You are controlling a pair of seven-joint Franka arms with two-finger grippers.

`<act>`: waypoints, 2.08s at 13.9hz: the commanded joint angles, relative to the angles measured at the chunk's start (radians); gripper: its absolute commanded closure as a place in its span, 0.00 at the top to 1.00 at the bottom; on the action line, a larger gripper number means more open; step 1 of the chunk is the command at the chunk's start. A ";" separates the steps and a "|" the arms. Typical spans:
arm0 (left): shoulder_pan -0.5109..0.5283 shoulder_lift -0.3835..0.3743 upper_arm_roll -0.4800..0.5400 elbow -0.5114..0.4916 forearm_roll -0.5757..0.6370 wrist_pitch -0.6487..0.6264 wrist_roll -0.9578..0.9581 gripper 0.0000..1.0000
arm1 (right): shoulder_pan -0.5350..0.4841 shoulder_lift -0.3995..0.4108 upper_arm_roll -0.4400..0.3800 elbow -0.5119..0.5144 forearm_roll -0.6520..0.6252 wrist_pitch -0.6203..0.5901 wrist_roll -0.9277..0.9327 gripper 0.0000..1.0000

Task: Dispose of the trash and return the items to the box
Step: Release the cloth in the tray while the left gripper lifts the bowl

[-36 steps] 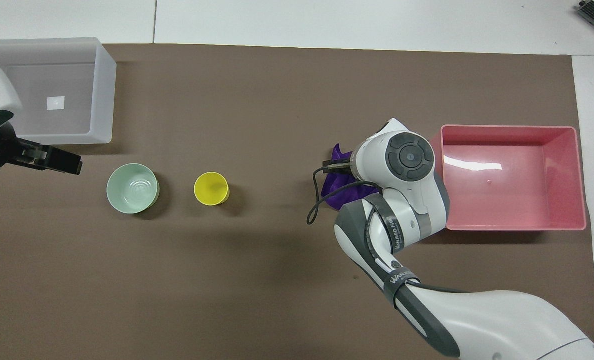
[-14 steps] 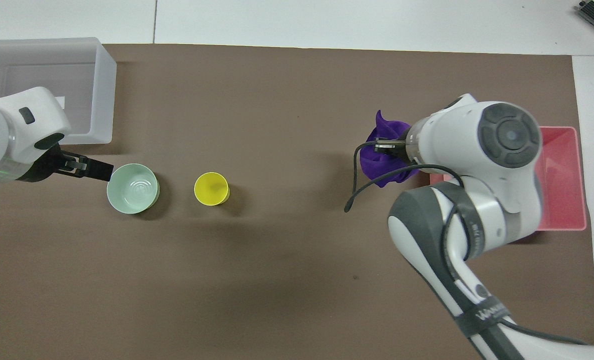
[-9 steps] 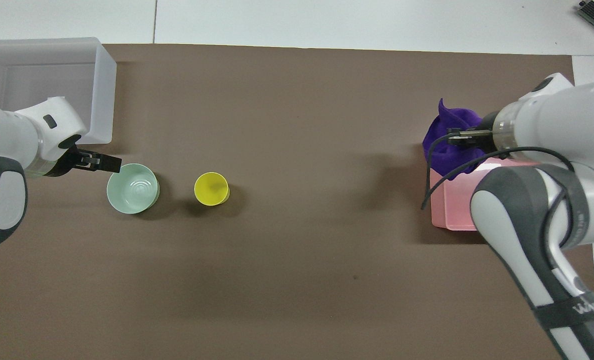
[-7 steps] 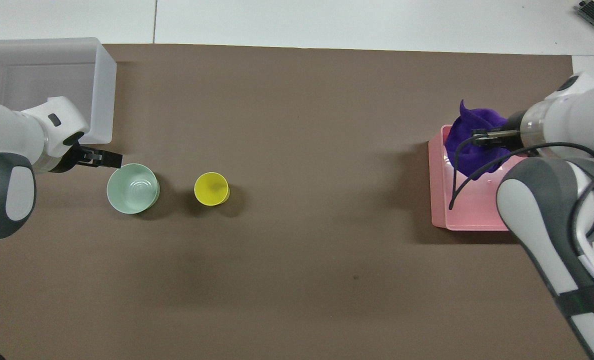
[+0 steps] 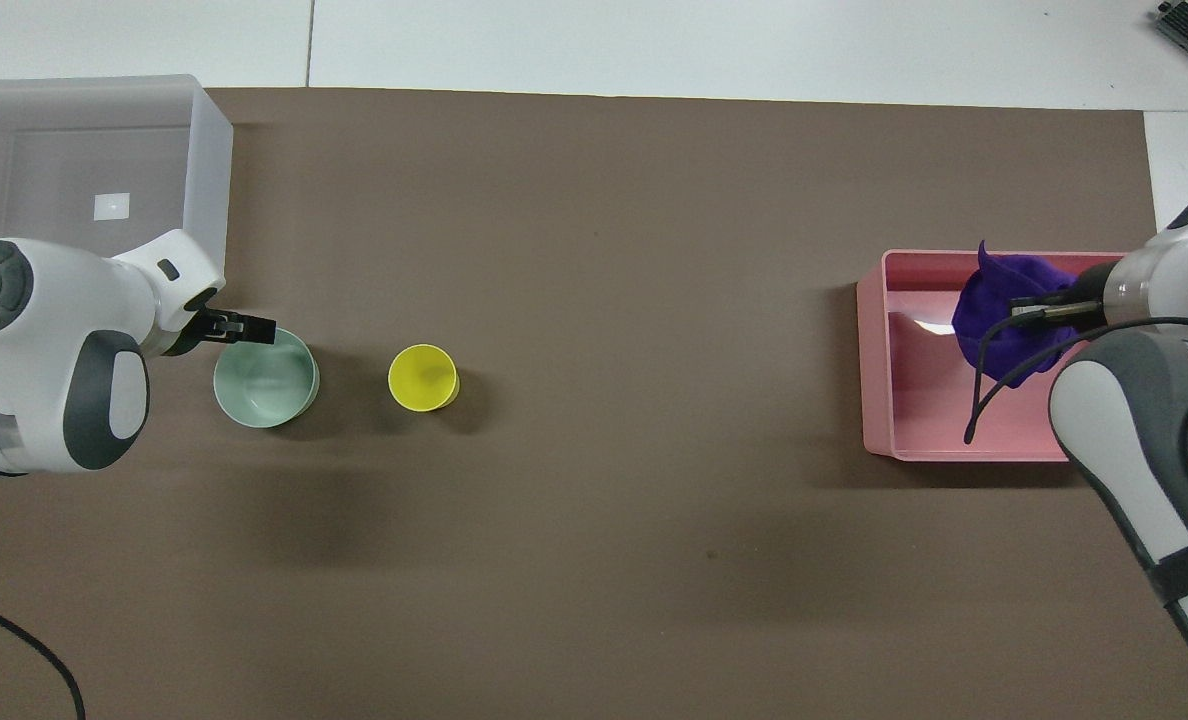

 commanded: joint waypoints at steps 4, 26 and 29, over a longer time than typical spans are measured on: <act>0.006 0.005 -0.009 -0.020 -0.003 -0.005 -0.014 0.86 | -0.043 0.029 0.013 -0.103 0.003 0.093 -0.030 0.01; 0.103 -0.007 0.003 0.361 -0.046 -0.292 -0.015 0.00 | -0.006 -0.092 0.013 0.103 0.000 -0.272 0.182 1.00; 0.169 0.132 0.003 0.583 -0.088 -0.356 -0.017 0.00 | -0.012 -0.107 0.009 0.214 -0.019 -0.430 0.182 1.00</act>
